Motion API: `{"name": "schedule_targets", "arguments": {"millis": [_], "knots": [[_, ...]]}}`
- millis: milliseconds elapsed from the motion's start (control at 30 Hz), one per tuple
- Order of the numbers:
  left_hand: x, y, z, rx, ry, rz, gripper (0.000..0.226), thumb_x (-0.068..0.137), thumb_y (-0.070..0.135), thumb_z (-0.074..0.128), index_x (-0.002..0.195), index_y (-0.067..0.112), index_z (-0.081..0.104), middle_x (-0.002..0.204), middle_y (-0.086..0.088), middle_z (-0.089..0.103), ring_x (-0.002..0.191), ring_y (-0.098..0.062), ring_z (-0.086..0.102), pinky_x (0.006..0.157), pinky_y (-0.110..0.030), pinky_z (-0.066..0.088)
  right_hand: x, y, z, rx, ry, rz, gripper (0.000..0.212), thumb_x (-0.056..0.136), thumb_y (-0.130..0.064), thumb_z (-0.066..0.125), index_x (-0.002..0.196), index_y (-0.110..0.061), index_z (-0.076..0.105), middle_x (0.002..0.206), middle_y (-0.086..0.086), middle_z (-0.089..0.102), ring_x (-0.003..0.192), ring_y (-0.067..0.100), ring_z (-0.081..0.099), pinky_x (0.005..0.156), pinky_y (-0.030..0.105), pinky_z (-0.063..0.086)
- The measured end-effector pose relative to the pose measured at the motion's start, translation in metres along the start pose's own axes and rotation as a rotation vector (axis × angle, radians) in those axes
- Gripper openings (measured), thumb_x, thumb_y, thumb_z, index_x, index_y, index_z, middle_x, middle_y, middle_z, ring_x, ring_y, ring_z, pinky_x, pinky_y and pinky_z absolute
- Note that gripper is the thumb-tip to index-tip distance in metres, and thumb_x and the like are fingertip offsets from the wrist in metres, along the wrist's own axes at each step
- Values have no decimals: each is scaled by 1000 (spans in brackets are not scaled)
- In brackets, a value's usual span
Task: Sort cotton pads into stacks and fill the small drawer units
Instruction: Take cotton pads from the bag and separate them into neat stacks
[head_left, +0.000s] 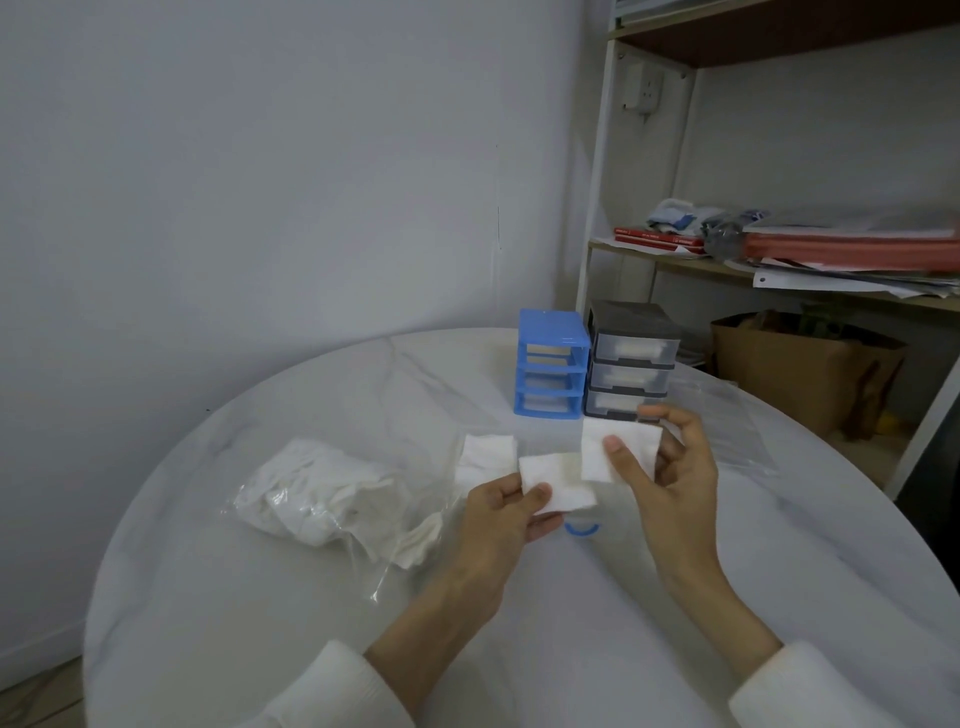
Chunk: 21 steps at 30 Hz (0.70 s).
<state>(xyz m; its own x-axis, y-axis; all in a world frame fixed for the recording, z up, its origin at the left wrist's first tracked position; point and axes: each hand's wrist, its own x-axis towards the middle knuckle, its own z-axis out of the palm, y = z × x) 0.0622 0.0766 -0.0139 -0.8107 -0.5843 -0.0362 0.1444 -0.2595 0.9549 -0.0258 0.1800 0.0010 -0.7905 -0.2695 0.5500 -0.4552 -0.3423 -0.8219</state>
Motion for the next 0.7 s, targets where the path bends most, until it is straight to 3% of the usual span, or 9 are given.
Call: {"name": "schedule_targets", "arguments": {"millis": [133,267,333,500,633,700], "knots": [[1,-1,1,20,1,-9,26,92,2,54,117,-2,60,108,-11,67,84,-12,67,71,-18,56,2,2,1,29,-70,46,29,81,0,64,100,-20,54,91,6,67,77,8,66,63,18,53],[-1,1,3,35,-68,-4,20,94,6,52,108,9,66,102,-5,71,84,-10,70,74,-20,56,-1,11,2,-112,-191,76,25,78,-1,69,91,-19,58,89,2,67,78,10,66,61,20,53],[-1,0,3,25,-60,-29,20,94,5,51,101,12,68,95,-2,73,84,-11,70,76,-22,56,-3,13,3,-166,-201,68,25,77,-2,71,86,-21,58,89,-4,65,79,5,64,61,17,53],[4,-2,3,-21,-13,-102,31,93,5,47,123,0,53,106,-14,69,89,-23,70,80,-32,58,-1,16,1,-236,-184,39,29,73,-7,76,87,-25,58,91,-9,66,84,3,64,66,19,53],[2,3,7,-77,-5,-107,24,97,12,42,114,1,56,92,-12,70,82,-23,69,74,-31,59,-3,14,2,-289,-186,-7,33,71,-5,77,84,-26,56,89,-15,63,84,-7,59,64,7,45],[2,2,7,-56,0,-90,24,96,18,48,112,3,57,99,-13,69,84,-22,69,72,-29,59,-3,15,2,-308,-187,-18,32,71,-7,78,83,-28,56,87,-15,63,84,-6,58,65,7,45]]}}
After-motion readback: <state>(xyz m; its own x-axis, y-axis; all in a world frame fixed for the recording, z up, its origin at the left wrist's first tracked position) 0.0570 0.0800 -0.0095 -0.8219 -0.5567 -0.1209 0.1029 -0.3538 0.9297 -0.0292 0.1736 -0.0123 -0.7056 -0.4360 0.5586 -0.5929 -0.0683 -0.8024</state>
